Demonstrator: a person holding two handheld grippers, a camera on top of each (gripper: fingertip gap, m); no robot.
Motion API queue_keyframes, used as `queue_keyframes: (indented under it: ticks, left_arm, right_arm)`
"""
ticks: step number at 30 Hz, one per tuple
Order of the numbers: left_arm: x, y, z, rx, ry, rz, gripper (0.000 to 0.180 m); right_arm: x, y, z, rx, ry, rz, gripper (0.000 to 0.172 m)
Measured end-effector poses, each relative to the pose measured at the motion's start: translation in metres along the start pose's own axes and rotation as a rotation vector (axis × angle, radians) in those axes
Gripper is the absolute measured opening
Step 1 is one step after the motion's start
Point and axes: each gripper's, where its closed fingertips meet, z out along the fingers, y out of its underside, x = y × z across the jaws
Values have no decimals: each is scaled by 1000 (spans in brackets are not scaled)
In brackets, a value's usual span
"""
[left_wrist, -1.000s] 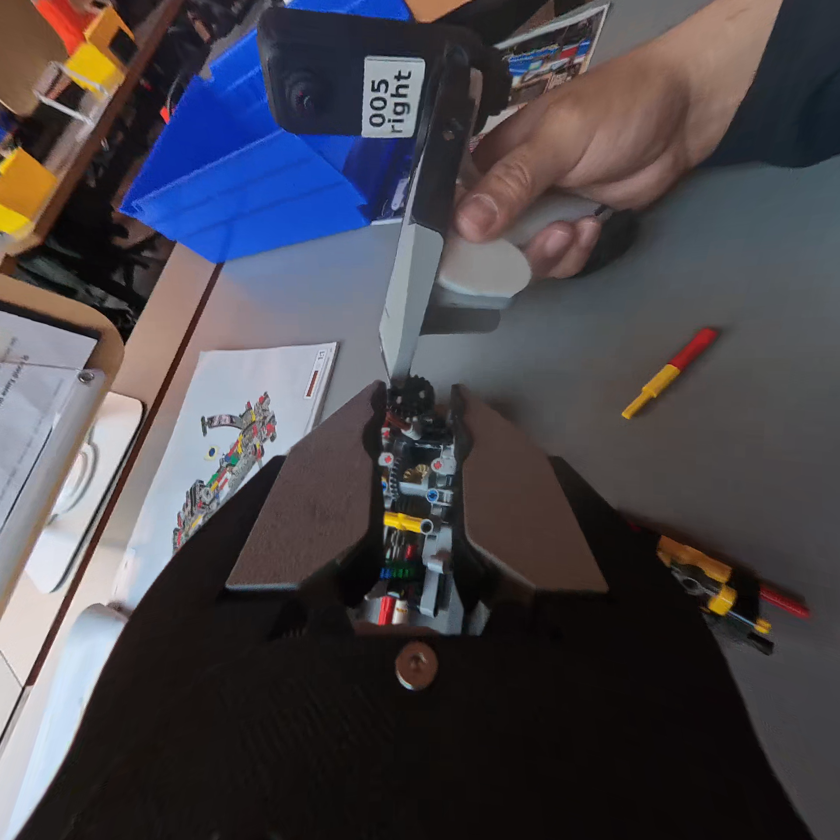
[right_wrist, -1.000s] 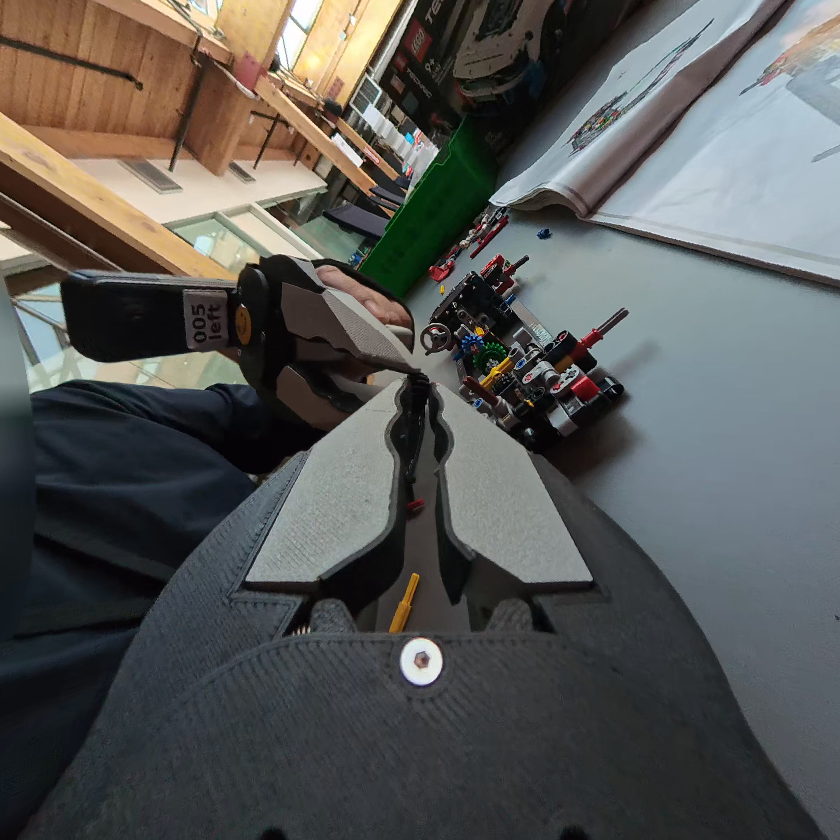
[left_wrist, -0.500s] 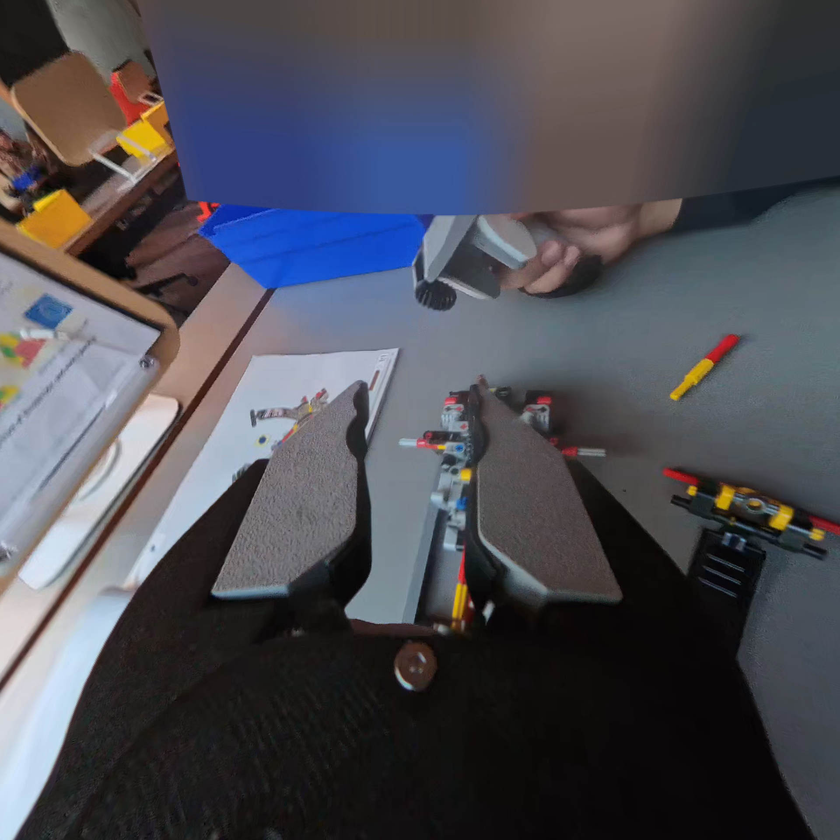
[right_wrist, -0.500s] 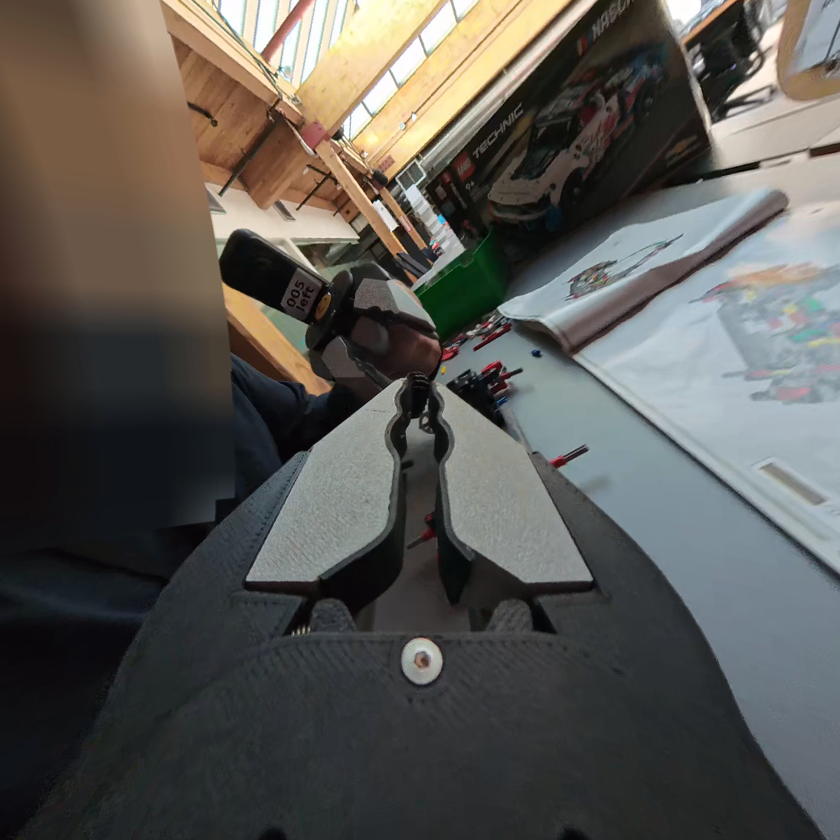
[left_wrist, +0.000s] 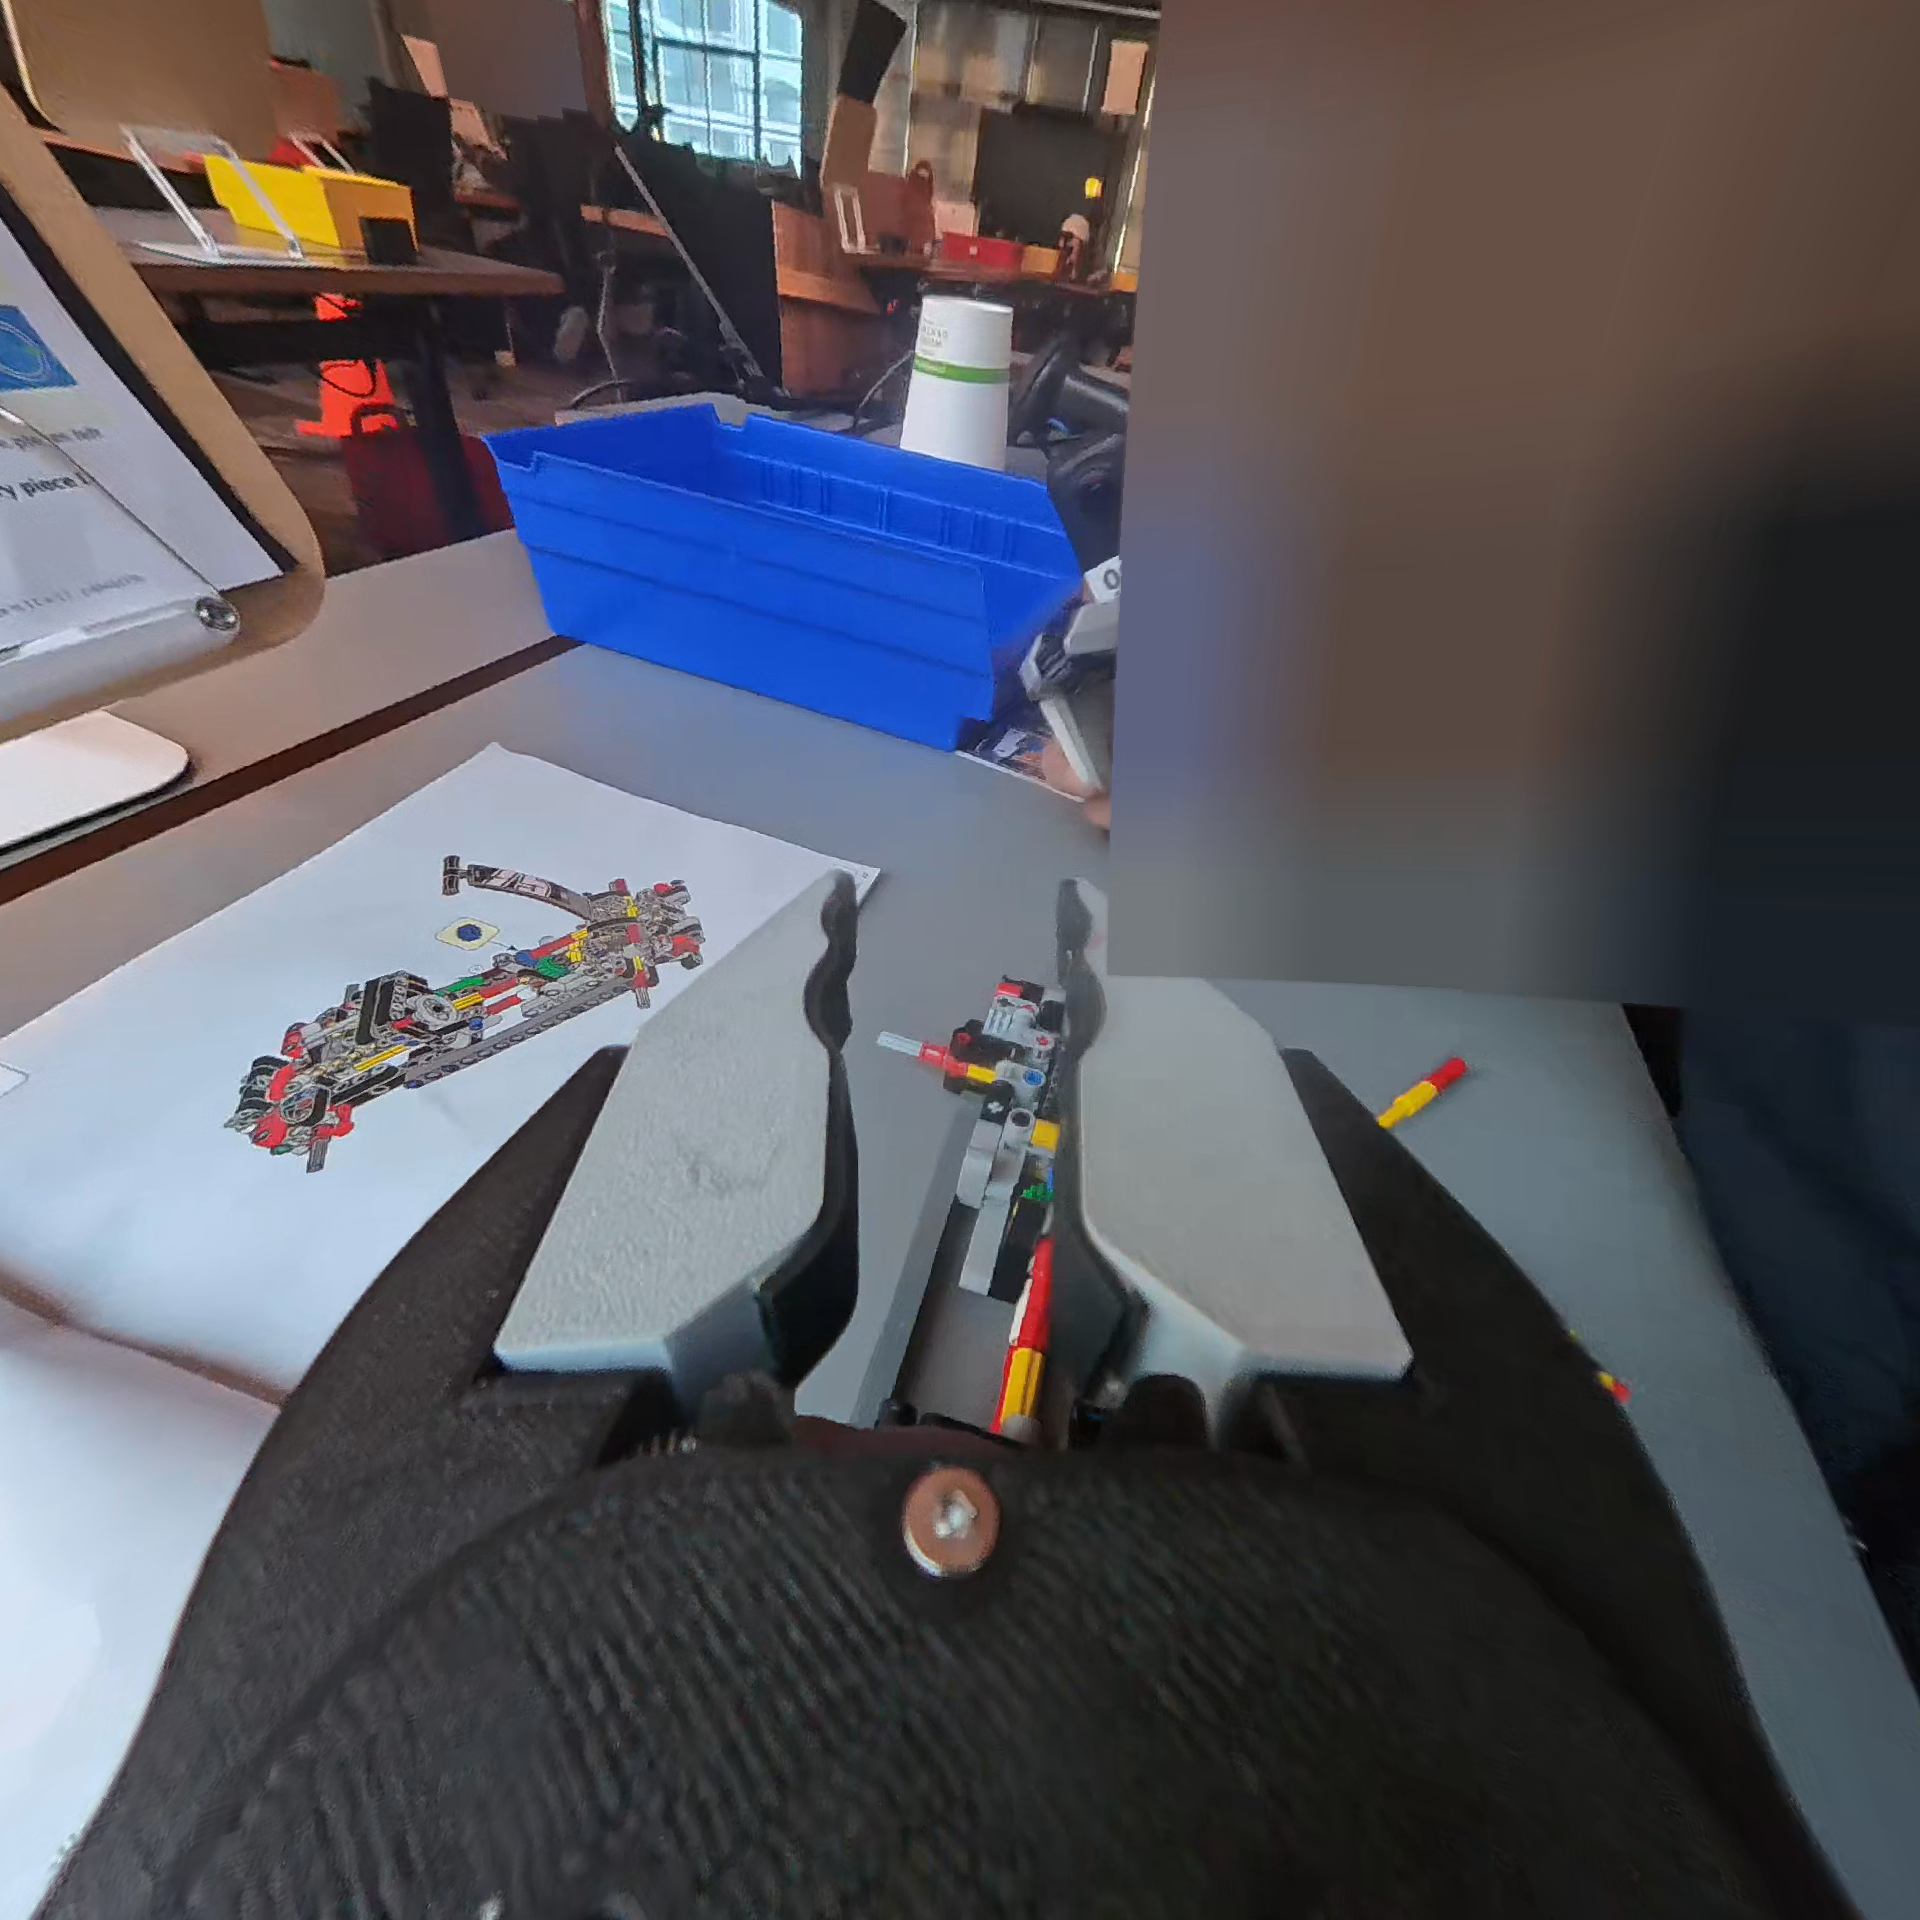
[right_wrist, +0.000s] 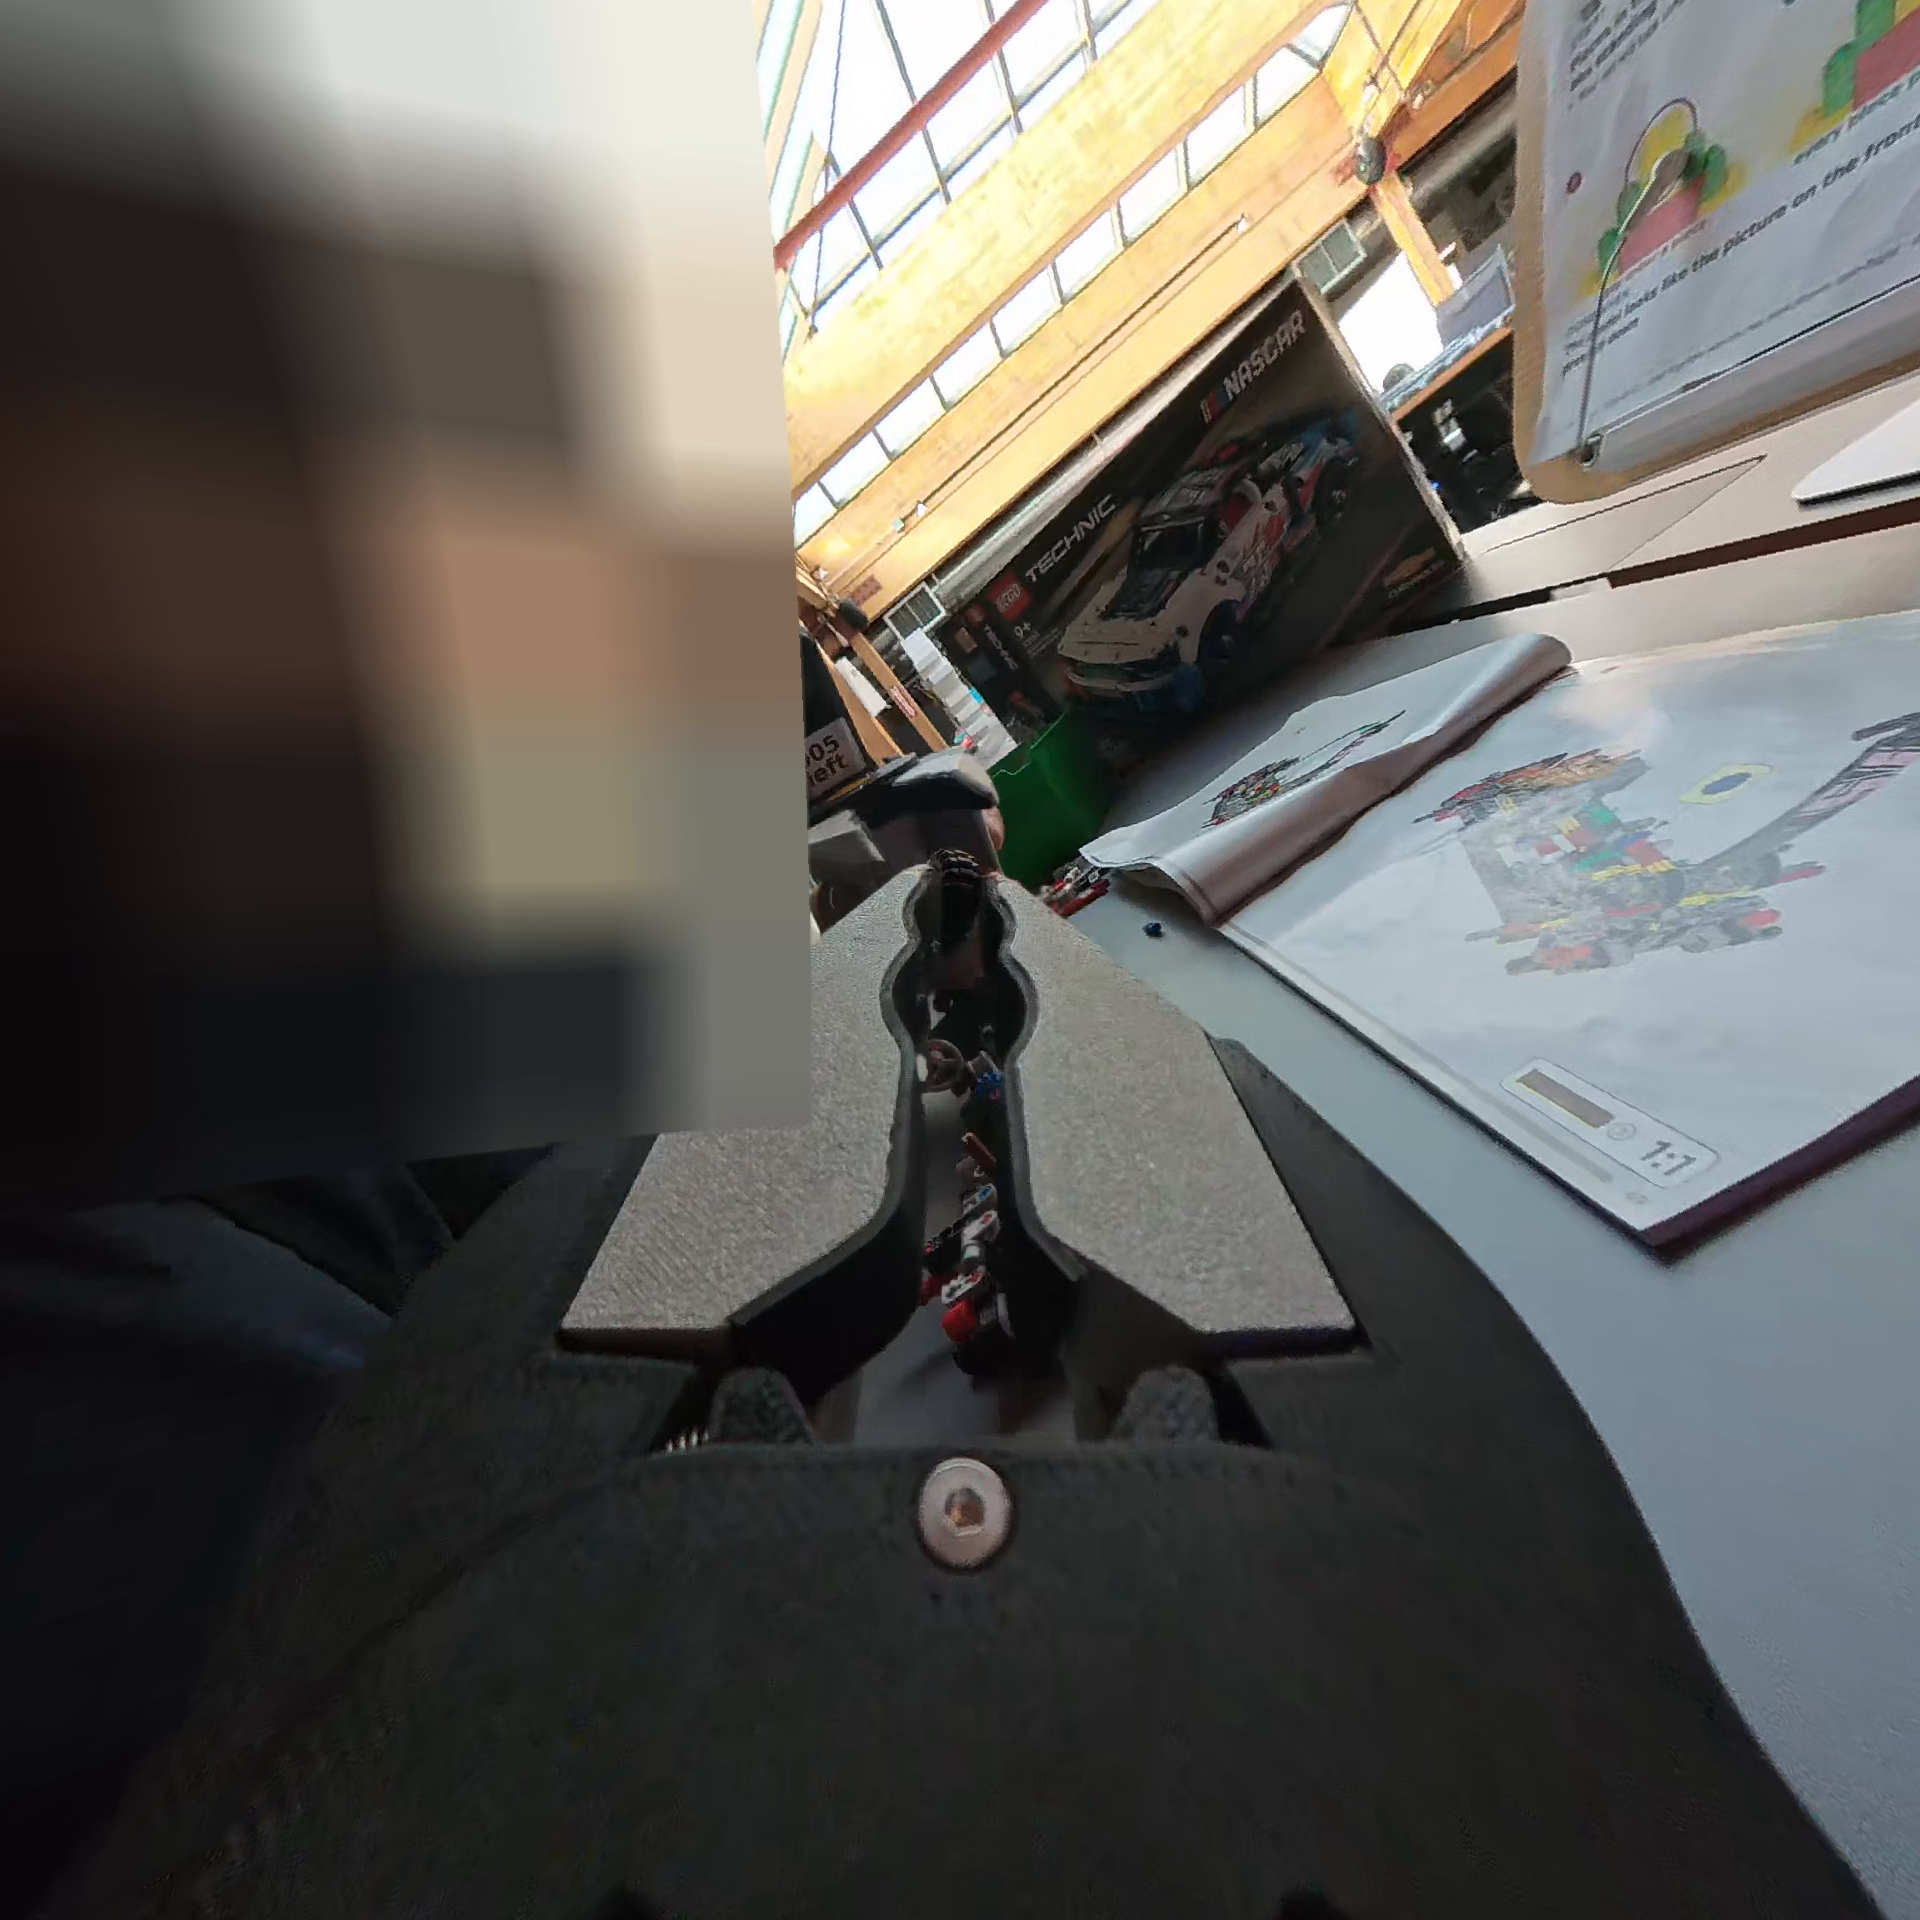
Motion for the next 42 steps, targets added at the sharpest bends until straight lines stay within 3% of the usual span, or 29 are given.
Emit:
queue_keyframes:
  ticks: [1,6,9,13,20,23,30,34,42]
  left_arm:
    - [4,-5,-2,9,18,-3,36]
    - [-2,-3,-21,-36,-38,112,41]
    - [-21,-4,-52,-37,-132,132,38]
    - [-69,28,-100,-233,-301,130,48]
    - [-99,62,-145,-345,-272,116,59]
    - [-97,72,-152,-308,-265,43,58]
    - [-84,59,-148,-174,-221,-25,52]
    - [-82,67,-143,-183,-174,-101,51]
    - [-77,77,-136,-252,-184,-25,47]
  right_arm:
    - [-1,3,2,-21,-5,2,3]
    - [-5,13,5,-83,-14,-20,4]
    - [-6,11,4,-67,-13,-48,4]
    - [-4,9,3,-54,22,-94,4]
    - [10,2,3,-6,102,-91,4]
    - [20,4,6,-25,145,-76,5]
    - [33,8,8,-51,174,11,4]
    - [28,5,6,-32,152,-3,4]
    - [10,-9,-1,30,72,-105,4]
